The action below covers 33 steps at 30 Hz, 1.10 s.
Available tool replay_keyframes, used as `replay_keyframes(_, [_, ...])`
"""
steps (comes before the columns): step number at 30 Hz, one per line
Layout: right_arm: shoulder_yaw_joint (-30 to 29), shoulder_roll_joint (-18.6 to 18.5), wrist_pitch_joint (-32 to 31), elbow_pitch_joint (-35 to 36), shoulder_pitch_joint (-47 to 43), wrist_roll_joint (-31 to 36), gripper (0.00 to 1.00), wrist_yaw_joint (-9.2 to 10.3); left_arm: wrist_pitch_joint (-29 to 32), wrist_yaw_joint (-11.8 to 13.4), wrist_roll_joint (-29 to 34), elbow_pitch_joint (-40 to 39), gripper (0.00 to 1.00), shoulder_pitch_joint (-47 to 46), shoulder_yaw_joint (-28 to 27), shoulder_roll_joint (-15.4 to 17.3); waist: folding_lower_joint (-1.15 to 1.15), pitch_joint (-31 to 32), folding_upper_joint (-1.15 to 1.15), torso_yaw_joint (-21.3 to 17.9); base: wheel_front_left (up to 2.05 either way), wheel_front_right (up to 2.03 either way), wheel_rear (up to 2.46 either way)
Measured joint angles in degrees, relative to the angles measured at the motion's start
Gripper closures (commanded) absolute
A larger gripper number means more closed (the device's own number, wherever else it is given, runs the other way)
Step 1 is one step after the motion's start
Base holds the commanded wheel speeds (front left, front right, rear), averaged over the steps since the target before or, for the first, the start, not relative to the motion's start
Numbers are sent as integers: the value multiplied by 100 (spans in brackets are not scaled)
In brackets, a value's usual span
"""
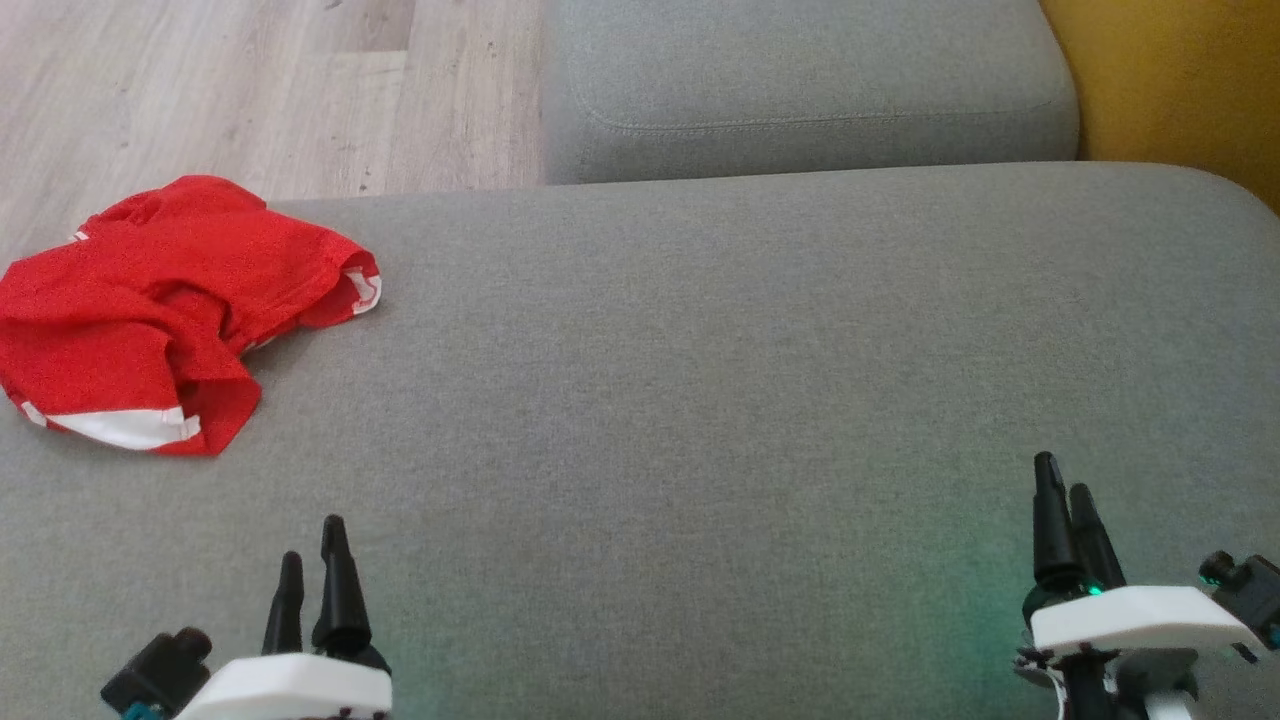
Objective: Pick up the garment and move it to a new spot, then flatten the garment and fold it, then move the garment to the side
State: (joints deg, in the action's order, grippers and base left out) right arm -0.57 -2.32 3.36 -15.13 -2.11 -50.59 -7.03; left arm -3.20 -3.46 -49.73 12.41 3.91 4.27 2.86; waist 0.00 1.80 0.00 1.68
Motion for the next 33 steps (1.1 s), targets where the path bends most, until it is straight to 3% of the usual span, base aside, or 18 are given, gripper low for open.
replay_keyframes(33, [327, -1, 534, -41, -107, 2499, 0, -1, -554, 194, 2256, 80, 0, 143, 428, 116, 0, 65, 0, 89, 0, 0, 0])
